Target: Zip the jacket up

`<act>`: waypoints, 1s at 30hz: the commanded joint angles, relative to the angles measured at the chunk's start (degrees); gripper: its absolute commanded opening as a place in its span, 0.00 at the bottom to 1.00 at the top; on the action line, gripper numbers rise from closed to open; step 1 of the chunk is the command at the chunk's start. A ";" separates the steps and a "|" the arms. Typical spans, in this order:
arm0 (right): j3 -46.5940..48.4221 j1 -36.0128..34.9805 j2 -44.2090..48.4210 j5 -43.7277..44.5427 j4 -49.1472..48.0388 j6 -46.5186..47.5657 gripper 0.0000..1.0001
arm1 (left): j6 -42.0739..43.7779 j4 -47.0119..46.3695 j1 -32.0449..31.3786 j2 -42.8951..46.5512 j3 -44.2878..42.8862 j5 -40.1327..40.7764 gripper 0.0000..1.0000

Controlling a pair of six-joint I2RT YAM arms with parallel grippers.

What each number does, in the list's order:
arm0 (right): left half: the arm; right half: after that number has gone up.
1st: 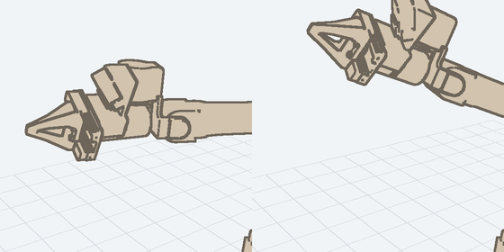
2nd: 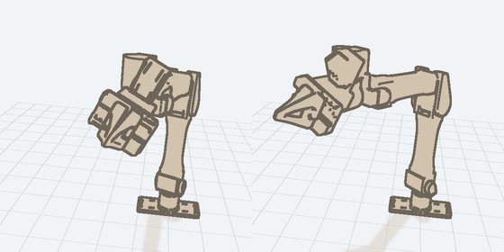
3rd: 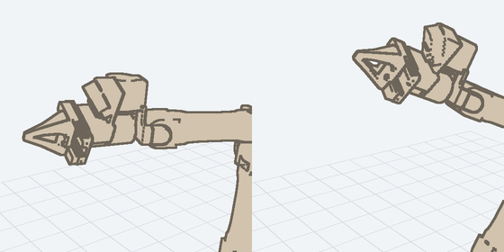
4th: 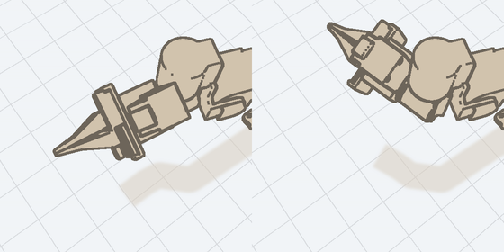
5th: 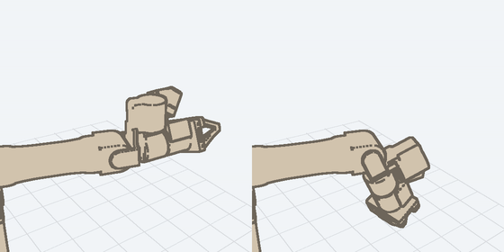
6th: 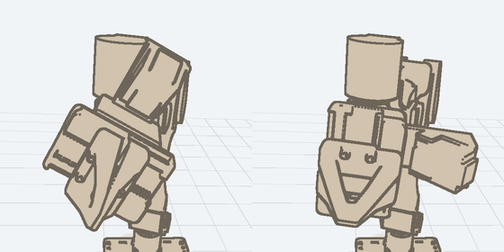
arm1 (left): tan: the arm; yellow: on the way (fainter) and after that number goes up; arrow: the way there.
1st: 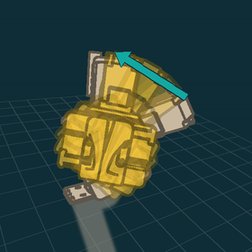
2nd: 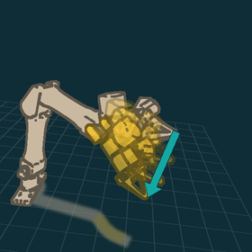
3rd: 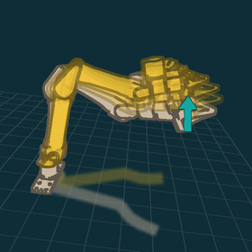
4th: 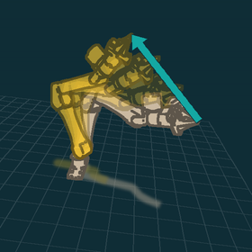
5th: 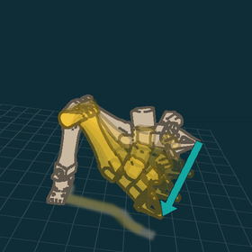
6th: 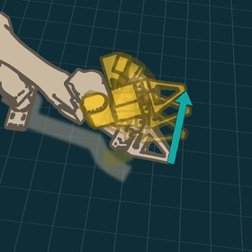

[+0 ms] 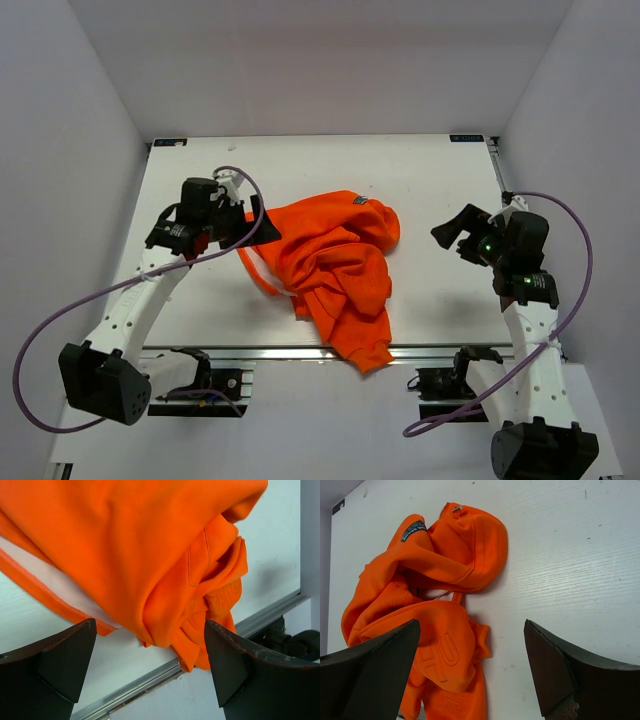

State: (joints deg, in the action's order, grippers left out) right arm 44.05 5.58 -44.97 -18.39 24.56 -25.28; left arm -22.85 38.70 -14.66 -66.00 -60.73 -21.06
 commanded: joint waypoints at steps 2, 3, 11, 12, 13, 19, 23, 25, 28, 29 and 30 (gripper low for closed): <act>0.69 -0.22 -0.03 -0.94 -1.88 0.14 0.89 | 2.19 -0.55 -2.48 1.04 0.17 -0.82 0.98; 0.25 -0.14 0.58 -1.12 -2.40 0.23 0.89 | 2.46 -0.81 -2.92 1.74 0.61 -1.26 0.98; -2.74 -2.14 -4.24 -3.05 -5.04 7.07 0.89 | 0.18 -6.96 -7.05 2.63 8.34 -5.12 0.98; -3.01 -3.55 -6.25 -2.97 -6.00 7.17 0.90 | -0.52 -7.75 -7.58 2.11 9.48 -5.57 0.98; -3.18 -5.13 -7.49 -2.79 -7.23 7.35 0.89 | -0.88 -8.63 -8.36 1.93 10.10 -6.01 0.98; 0.86 -26.66 -21.10 14.17 -15.04 9.28 0.89 | -2.90 -12.15 -14.78 -3.94 10.99 -1.62 0.97; 4.19 -27.29 -32.52 15.05 -22.88 12.26 0.89 | -2.64 -10.40 -15.14 -8.79 8.44 1.80 0.72; 9.45 -28.86 -40.52 20.13 -22.63 15.67 0.90 | -2.72 -9.70 -15.14 -9.94 7.12 4.95 0.53; 15.87 -30.10 -49.75 23.05 -23.85 19.90 0.88 | -2.64 -9.34 -15.14 -11.34 4.31 8.39 0.24; 17.19 -30.11 -51.52 23.31 -23.94 19.83 0.80 | -2.72 -8.65 -15.14 -11.69 2.30 9.53 0.12; 18.60 -30.11 -54.40 23.14 -23.94 19.83 0.72 | -3.07 -7.94 -15.14 -12.39 1.06 10.76 0.02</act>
State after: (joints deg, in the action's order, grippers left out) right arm 58.46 -23.73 -95.50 0.51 4.45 -9.39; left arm -25.87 30.72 -29.65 -78.85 -54.43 -15.59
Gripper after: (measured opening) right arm 0.748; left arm 0.079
